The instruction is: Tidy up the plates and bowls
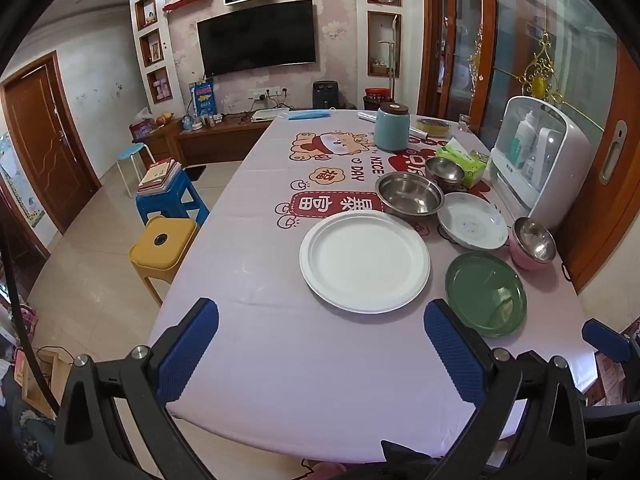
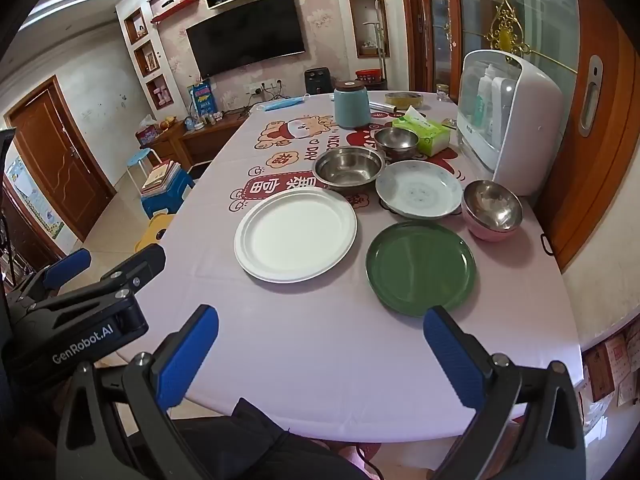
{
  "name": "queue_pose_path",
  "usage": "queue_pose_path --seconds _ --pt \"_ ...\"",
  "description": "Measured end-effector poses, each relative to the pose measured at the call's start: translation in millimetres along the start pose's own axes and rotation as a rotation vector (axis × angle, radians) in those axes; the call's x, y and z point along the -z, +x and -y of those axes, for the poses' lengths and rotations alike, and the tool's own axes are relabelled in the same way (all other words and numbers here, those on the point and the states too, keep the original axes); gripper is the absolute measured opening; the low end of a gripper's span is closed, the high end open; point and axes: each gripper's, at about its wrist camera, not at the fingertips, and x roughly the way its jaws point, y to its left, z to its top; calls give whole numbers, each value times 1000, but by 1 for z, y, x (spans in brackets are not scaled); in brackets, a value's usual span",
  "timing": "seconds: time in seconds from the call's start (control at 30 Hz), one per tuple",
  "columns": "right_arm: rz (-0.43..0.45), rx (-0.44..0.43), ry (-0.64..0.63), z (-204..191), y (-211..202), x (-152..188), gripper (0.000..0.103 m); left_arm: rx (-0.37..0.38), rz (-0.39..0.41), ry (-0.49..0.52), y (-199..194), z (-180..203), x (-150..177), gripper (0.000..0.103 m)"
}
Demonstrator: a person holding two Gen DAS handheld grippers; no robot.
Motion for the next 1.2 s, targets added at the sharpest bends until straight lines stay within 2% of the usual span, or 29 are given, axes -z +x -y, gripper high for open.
queue_pose_path --seconds 1.2 --pt "-2 9 -7 -2 3 -5 103 13 6 -7 0 0 0 100"
